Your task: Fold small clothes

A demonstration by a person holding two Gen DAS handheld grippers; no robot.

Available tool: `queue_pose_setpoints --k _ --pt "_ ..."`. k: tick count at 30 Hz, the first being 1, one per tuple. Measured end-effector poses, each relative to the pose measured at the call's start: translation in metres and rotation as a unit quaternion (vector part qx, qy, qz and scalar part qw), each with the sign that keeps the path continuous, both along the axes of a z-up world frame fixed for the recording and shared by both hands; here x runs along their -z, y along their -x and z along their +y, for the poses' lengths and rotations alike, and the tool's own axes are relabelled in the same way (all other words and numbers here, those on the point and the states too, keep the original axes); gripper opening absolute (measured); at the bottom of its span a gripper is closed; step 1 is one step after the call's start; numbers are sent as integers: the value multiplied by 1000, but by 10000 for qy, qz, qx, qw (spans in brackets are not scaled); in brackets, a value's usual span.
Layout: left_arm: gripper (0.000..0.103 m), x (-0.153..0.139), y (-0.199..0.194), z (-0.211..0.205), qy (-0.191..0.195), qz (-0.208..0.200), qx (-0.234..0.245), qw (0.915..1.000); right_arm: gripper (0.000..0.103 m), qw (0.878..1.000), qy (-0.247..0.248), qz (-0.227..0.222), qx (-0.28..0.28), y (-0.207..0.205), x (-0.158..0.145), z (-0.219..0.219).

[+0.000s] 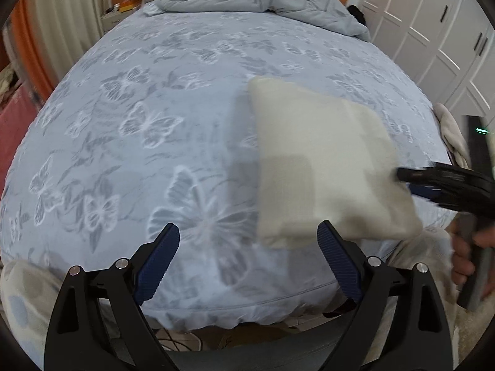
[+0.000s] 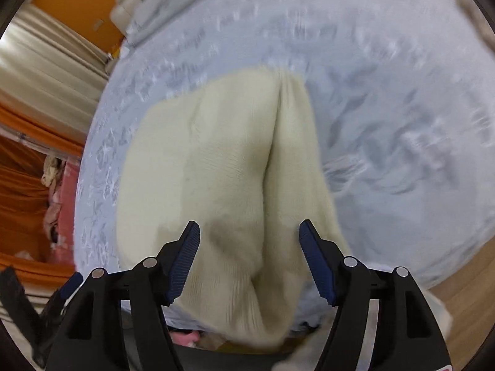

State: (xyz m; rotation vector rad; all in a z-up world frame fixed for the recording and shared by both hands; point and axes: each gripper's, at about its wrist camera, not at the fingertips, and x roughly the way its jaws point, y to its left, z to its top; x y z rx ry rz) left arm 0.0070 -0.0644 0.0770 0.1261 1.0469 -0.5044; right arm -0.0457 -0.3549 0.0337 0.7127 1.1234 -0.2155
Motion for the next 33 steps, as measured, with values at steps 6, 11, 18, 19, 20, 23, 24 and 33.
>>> queue_pose_setpoints --k 6,11,18,19,20,23,24,33 --pt "88 -10 -5 -25 -5 -133 181 9997 7 9887 731 -1072 -748 -39 -65 31" --pt "88 0 -15 -45 -61 4 217 9997 7 9901 1128 -326 -772 -55 -22 4" --pt "89 22 -25 -68 -158 381 227 9989 30 9967 619 -469 -223 -25 -22 -16" --pt "92 23 -27 -69 -90 457 219 9987 61 9966 606 -537 -128 -19 -28 -17" --pt "93 25 -29 -71 -45 523 184 9985 81 9968 555 -570 -5 -14 -29 -20" --pt "94 32 -41 -80 -13 761 58 9971 82 9991 267 -339 -24 -9 -9 -26" --pt "94 35 -44 -82 -23 835 33 9965 82 9996 146 -213 -69 -9 1 -25" --pt "98 61 -73 -97 160 1366 -200 9903 88 9960 -877 152 35 -21 49 -32"
